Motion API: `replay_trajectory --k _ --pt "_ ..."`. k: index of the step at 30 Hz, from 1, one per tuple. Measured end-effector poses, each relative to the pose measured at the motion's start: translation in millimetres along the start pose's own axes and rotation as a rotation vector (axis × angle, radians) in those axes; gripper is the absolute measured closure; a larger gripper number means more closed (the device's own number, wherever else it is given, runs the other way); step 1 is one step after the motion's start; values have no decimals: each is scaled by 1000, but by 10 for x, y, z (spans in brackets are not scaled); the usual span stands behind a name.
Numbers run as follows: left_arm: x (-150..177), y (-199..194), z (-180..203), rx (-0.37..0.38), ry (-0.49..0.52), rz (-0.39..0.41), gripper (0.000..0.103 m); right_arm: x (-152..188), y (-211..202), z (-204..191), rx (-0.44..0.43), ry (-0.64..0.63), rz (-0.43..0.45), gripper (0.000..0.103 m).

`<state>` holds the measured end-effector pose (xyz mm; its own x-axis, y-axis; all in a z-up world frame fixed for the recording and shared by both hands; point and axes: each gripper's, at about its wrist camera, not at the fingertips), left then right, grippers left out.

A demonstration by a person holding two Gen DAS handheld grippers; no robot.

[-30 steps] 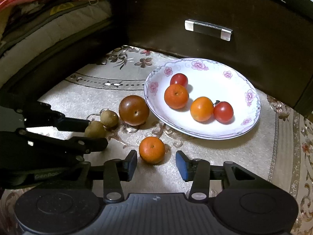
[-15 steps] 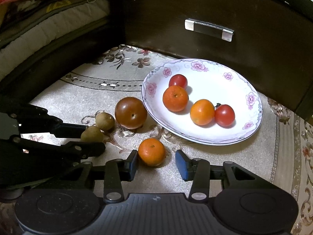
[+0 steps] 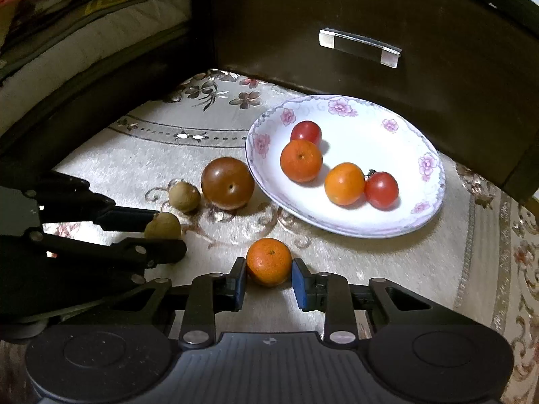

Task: Organize fruits
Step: 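Grasp the tangerine with the right gripper while the left gripper grasps a small tan fruit, then lift the held tangerine and tan fruit off the tablecloth with both grippers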

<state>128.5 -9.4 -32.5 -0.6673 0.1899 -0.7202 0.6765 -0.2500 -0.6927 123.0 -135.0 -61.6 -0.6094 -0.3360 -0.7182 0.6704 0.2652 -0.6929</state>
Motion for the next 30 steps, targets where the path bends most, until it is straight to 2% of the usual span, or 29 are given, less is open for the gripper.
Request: replay_trajectory --k 12,20,30 --pt "41 -122 353 75 81 -20 71 252 -357 62 43 14 -34 79" --pt "129 -109 523 93 127 -48 71 442 -489 101 72 17 -60 79" --pt "132 -95 510 93 111 -49 71 450 -487 75 75 11 -63 78"
Point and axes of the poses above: each gripper's, at about its wrist camera, not at the fingertips, and y roughly the way its jaws point, z to its right, x to its underside, and after that the axes turned 7 degrees about z, right-handed
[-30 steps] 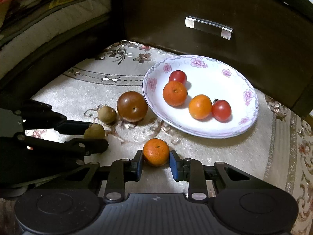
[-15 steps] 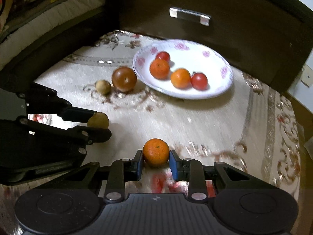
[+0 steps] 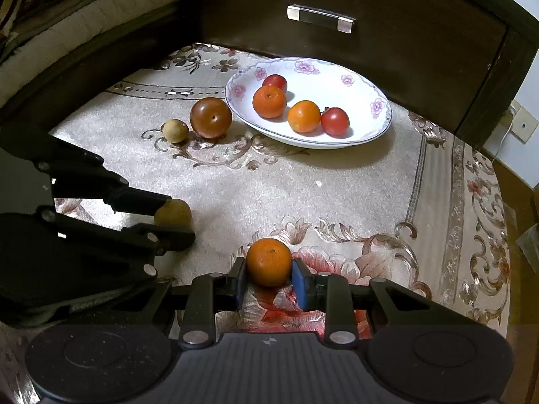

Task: Organize fruits
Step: 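Lift the held tangerine and tan fruit off the tablecloth with both grippers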

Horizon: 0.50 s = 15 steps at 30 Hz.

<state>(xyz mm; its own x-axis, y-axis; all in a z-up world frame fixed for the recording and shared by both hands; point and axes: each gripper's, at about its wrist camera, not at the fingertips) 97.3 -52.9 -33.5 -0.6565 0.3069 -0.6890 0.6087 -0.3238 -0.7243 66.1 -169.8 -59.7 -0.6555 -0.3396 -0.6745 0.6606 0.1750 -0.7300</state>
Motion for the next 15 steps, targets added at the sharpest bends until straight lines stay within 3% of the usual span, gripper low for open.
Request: replay_trajectory --k 15 --pt "-145 -23 -3 -36 6 18 71 -38 -13 11 10 -4 10 78"
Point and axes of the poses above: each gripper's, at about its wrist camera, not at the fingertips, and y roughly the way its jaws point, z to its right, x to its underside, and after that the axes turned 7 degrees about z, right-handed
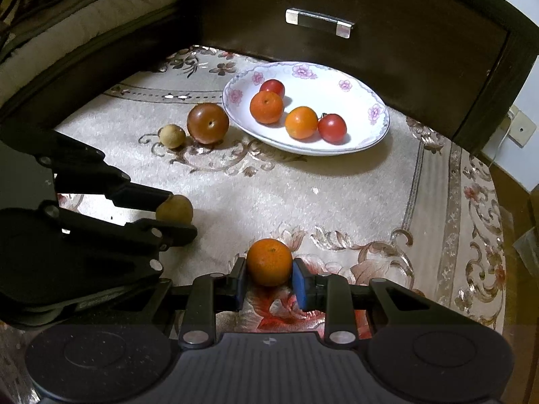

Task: Organize fruits
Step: 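Lift the held tangerine and tan fruit off the tablecloth with both grippers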

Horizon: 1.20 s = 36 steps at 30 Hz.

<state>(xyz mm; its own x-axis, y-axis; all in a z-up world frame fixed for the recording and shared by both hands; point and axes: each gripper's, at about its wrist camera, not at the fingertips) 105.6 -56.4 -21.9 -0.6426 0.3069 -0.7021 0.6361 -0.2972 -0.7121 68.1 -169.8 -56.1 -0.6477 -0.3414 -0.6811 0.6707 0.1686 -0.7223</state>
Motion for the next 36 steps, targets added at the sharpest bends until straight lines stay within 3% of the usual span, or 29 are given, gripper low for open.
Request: replay_trajectory --k 36 --pt "-282 26 -58 -40 -13 66 73 -224 -31 49 53 15 69 78"
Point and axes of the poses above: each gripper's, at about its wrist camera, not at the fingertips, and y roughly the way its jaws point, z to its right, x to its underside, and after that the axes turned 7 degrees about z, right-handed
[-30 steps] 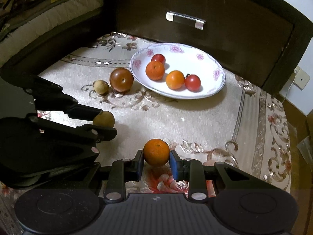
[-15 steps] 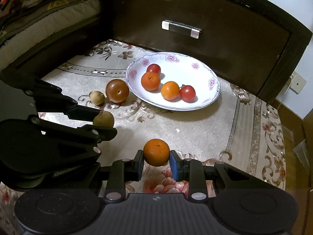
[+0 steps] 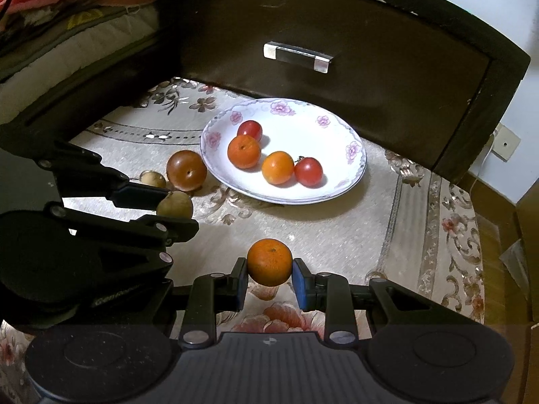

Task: Organize fruits
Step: 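Lift the held tangerine and tan fruit off the tablecloth with both grippers, then lower both fruits into the white bowl and open both grippers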

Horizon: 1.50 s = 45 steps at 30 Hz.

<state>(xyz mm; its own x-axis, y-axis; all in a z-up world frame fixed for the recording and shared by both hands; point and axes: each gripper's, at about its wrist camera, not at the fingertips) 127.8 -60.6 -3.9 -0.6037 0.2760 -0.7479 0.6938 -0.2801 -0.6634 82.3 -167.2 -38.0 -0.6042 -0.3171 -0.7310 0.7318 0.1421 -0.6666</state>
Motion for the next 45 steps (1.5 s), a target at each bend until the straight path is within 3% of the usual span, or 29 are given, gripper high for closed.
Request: replay_trajectory --k 13,28,45 --pt "-88 53 -14 -10 -2 20 73 -55 32 47 11 11 16 78" --pt "-462 335 -179 -41 -54 74 73 -385 224 273 32 81 80 77" --pt "-651 809 -348 -37 -103 44 73 -595 664 473 50 60 122 76"
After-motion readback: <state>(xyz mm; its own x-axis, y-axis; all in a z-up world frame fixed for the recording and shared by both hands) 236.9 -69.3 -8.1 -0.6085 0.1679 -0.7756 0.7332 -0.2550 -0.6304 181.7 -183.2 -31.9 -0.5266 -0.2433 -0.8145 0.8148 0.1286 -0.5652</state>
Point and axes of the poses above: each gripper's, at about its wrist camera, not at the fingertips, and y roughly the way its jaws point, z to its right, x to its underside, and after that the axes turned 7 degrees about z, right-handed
